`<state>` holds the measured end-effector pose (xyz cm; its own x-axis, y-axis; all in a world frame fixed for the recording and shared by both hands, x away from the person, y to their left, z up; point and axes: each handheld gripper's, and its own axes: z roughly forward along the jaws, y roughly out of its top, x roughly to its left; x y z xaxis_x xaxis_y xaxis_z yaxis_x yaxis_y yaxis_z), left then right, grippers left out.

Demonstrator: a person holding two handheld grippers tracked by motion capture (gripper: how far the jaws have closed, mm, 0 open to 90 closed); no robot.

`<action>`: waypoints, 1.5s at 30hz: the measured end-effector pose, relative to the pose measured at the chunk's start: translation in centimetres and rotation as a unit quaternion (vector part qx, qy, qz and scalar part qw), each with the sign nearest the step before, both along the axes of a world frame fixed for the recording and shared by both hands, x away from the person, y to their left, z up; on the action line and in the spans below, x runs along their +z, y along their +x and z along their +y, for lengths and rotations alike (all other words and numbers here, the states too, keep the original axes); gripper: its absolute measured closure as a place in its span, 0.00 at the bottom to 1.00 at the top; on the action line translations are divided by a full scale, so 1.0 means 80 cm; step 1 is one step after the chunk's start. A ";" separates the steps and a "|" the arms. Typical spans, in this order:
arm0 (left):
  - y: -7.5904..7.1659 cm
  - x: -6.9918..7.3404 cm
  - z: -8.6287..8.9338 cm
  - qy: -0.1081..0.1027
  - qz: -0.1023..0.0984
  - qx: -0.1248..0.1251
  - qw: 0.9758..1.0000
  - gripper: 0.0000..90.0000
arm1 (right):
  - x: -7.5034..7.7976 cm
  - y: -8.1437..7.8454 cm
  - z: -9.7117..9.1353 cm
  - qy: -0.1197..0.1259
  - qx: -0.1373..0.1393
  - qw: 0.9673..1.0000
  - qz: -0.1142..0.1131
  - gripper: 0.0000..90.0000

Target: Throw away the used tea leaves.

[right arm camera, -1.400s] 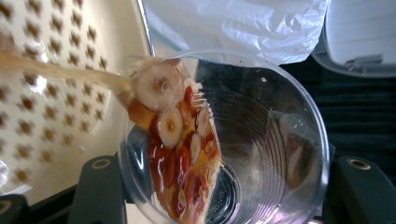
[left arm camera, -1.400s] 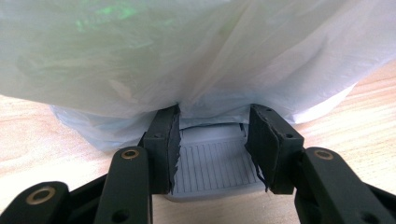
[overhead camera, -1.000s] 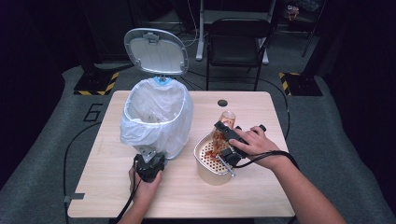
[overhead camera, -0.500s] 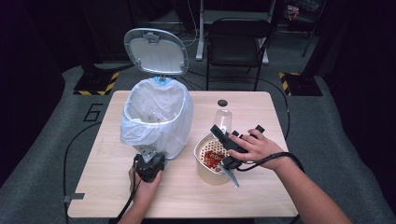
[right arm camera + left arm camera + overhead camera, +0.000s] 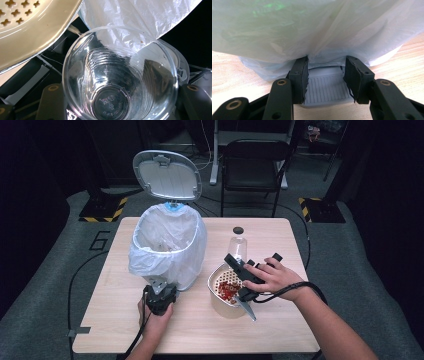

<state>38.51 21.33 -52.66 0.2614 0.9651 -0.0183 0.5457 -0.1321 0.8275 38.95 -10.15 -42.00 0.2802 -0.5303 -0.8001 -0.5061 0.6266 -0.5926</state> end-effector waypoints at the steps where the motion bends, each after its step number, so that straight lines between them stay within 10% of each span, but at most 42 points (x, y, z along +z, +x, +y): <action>1: 0.000 0.000 0.000 0.001 -0.001 0.001 1.000 0.60 | -0.003 0.000 -0.001 0.022 0.001 1.000 0.008 0.41; 10: 0.000 0.000 0.000 0.002 -0.002 0.002 1.000 0.60 | 0.004 -0.002 0.001 -0.018 0.014 1.000 -0.018 0.41; 12: 0.000 0.000 0.000 0.001 -0.002 0.001 1.000 0.60 | -0.002 -0.002 -0.001 0.020 0.011 1.000 -0.004 0.41; 30: 0.000 0.000 -0.001 -0.002 -0.002 0.003 1.000 0.60 | 0.014 -0.005 0.002 -0.020 0.022 1.000 -0.006 0.41; 40: 0.001 -0.001 -0.003 -0.014 -0.008 0.007 1.000 0.60 | 0.040 -0.006 0.011 0.015 0.003 0.995 0.094 0.39; 45: 0.000 0.000 -0.001 -0.002 -0.002 0.003 1.000 0.60 | 0.065 -0.004 0.018 0.066 -0.003 0.987 0.150 0.39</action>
<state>38.51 21.28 -52.70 0.2558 0.9665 -0.0216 0.5432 -0.1252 0.8302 38.64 -8.74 -36.83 0.0178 -0.4172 -0.9087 -0.6415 0.6923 -0.3304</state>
